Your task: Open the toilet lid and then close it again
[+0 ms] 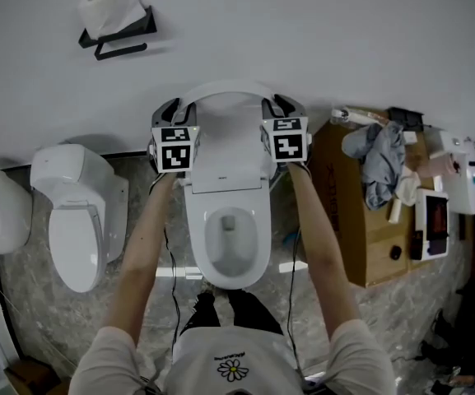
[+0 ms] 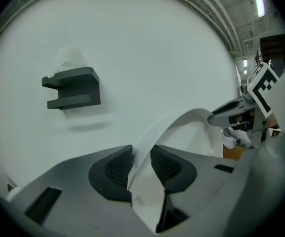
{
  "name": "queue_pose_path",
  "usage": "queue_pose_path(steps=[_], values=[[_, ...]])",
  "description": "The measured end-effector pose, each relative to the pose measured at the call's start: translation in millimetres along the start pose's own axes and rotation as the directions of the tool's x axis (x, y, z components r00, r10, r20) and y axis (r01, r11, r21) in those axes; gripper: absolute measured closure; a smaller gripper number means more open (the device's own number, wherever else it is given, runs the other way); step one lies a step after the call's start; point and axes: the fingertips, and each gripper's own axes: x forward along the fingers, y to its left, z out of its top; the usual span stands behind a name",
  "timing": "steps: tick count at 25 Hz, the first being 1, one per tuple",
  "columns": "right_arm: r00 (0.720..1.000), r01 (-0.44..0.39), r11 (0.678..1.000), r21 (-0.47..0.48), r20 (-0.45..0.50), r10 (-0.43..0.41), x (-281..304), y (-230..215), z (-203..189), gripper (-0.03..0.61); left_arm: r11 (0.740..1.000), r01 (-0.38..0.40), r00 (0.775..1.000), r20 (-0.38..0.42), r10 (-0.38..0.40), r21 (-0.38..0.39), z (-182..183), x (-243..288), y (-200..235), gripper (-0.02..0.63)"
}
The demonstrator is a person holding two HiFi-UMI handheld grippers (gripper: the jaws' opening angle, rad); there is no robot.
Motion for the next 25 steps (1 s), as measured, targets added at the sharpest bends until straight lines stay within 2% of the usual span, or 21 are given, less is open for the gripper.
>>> queue_pose_path(steps=[1,5,9,15,25], values=[[1.000,0.002,1.000,0.005,0.008,-0.002,0.7,-1.8,0.0,0.462,1.000,-0.008,1.000,0.001,0.008,0.009,-1.3,1.6,0.0,0.481],[1.000,0.015,1.000,-0.003,0.026,-0.015,-1.0,-1.5,-1.0,0.471,1.000,-0.026,1.000,0.015,0.026,0.009,-2.1,0.0,0.0,0.491],[0.999,0.011,0.999,0.053,0.033,-0.013,-5.7,-2.5,-4.8,0.468,1.000,-0.010,1.000,0.014,0.010,-0.006,-1.4,-6.0,-2.2,0.491],[0.999,0.029,0.999,0.038,0.041,-0.031,-22.5,0.9,-8.7,0.469,1.000,0.010,1.000,0.023,-0.009,-0.021,-2.4,-23.4,-9.0,0.486],[0.998,0.057,0.998,0.006,0.042,-0.057,-84.1,20.9,-31.3,0.471,0.997,0.067,0.997,0.033,-0.068,0.043,-20.7,-81.7,-33.6,0.480]])
